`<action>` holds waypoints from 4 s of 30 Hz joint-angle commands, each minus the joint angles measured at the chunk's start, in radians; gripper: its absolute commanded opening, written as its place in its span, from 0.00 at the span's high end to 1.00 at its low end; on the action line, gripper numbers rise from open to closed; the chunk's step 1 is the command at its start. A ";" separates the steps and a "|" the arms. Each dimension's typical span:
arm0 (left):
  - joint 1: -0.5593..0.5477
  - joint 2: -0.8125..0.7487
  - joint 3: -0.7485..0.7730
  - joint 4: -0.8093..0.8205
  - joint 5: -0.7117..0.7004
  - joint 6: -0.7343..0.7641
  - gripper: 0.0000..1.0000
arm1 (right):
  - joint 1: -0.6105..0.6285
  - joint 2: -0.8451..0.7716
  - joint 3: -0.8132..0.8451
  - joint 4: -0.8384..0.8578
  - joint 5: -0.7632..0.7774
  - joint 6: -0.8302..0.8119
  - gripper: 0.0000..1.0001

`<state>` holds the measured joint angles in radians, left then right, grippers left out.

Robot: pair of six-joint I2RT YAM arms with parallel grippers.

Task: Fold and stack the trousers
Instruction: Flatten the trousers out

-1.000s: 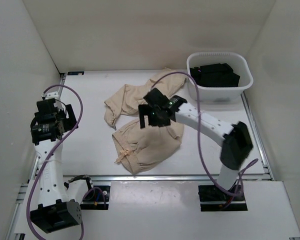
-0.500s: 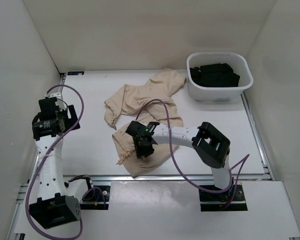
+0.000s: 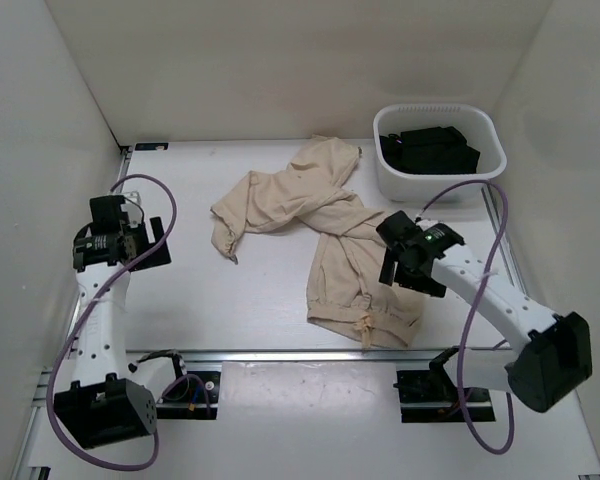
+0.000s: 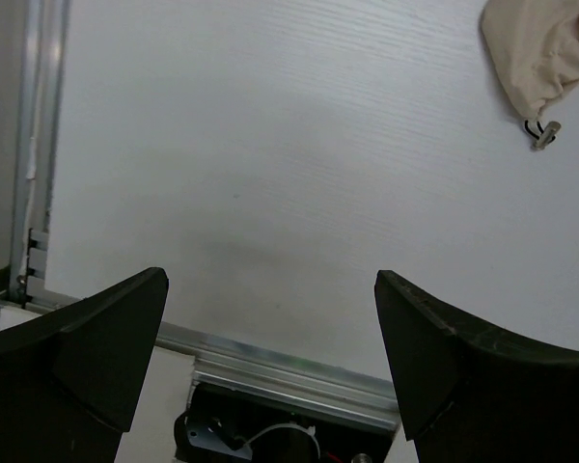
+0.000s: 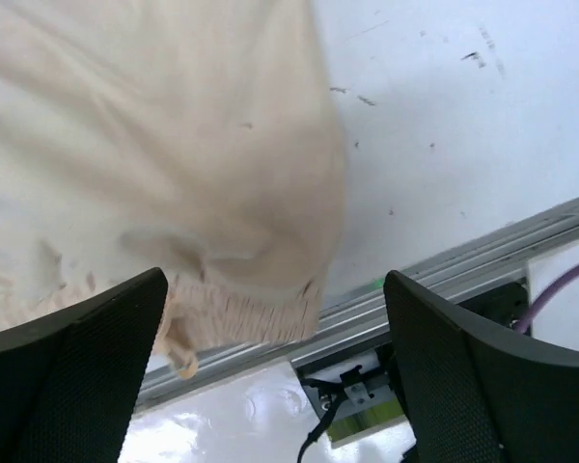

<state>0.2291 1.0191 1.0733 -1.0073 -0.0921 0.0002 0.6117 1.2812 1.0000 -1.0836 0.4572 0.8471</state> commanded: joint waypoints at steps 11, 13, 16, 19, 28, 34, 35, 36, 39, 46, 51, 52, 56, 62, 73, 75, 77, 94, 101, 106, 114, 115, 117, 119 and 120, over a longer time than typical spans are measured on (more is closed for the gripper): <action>-0.370 0.231 -0.159 0.260 -0.107 0.000 0.00 | 0.387 0.240 0.210 0.326 -0.040 -0.086 0.01; -0.395 0.333 -0.126 0.334 -0.132 0.000 0.00 | 0.398 0.358 0.265 0.326 -0.080 -0.086 0.01; -0.415 0.490 -0.053 0.343 -0.132 0.000 0.00 | 0.421 0.495 0.313 0.340 -0.095 -0.086 0.01; -0.438 0.619 0.028 0.343 -0.114 0.000 0.00 | 0.421 0.579 0.338 0.361 -0.095 -0.047 0.01; -0.458 0.803 0.071 0.363 -0.028 0.000 0.02 | 0.421 0.612 0.192 0.528 -0.184 0.013 0.39; -0.458 0.858 0.117 0.372 0.046 0.000 0.81 | 0.421 0.554 0.154 0.511 -0.184 0.035 0.86; -0.458 0.869 0.126 0.372 0.058 0.000 0.86 | 0.421 0.525 0.140 0.490 -0.184 0.026 0.91; -0.458 0.869 0.126 0.372 0.072 0.000 0.86 | 0.421 0.508 0.140 0.473 -0.169 0.017 0.95; -0.421 0.816 0.117 0.361 0.063 0.000 0.86 | 0.421 0.420 0.140 0.346 -0.123 -0.054 1.00; -0.056 0.455 0.128 0.208 0.144 0.000 0.86 | 0.411 0.016 0.134 0.059 -0.061 -0.117 1.00; 0.182 0.219 0.139 0.121 0.060 0.000 0.86 | 0.411 -0.190 0.030 -0.088 -0.036 0.045 1.00; 0.182 0.195 0.139 0.107 0.049 0.000 0.86 | 0.411 -0.209 0.013 -0.104 -0.035 0.062 1.00; 0.081 0.128 0.091 0.007 0.199 0.000 0.40 | 0.402 -0.266 -0.076 0.029 -0.078 0.075 1.00; -0.345 0.196 0.004 0.059 0.198 0.000 0.00 | 0.402 -0.192 -0.095 0.088 -0.078 0.044 1.00; -0.586 0.550 -0.115 0.318 -0.173 0.000 0.00 | 0.402 -0.201 -0.161 0.174 -0.100 0.069 1.00; -0.586 0.594 -0.115 0.354 -0.201 0.000 0.00 | 0.402 -0.212 -0.175 0.174 -0.100 0.089 1.00; -0.574 0.633 -0.125 0.363 -0.227 0.000 0.29 | 0.402 -0.230 -0.184 0.174 -0.091 0.098 1.00; -0.148 0.357 0.773 0.052 0.078 0.000 0.86 | 0.436 -0.319 -0.302 -0.093 -0.195 0.353 1.00; -0.183 0.287 1.003 0.154 0.653 0.000 0.86 | 0.468 -0.214 -0.278 0.045 -0.206 0.231 1.00; -0.203 0.419 1.049 0.338 0.872 0.000 0.86 | 0.505 -0.083 -0.219 0.103 -0.215 0.199 1.00; -0.388 0.850 1.133 0.297 0.114 0.000 0.49 | 0.530 -0.046 -0.181 -0.024 -0.115 0.274 1.00; -0.411 0.933 1.119 0.235 -0.041 0.000 0.32 | 0.530 -0.046 -0.157 -0.024 -0.103 0.274 1.00; -0.412 0.996 1.108 0.173 -0.168 0.000 0.00 | 0.530 -0.069 -0.141 -0.024 -0.088 0.274 1.00; -0.403 0.994 1.032 0.138 -0.251 0.000 0.00 | 0.530 -0.069 -0.130 -0.035 -0.074 0.274 1.00; -0.392 0.911 0.990 0.138 -0.242 0.000 0.00 | 0.530 -0.069 -0.130 -0.035 -0.074 0.274 1.00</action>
<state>-0.1787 2.1170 2.1109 -0.7464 -0.0933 -0.0002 1.1374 1.2343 0.8291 -1.0760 0.3252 1.0966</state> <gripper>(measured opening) 0.995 0.015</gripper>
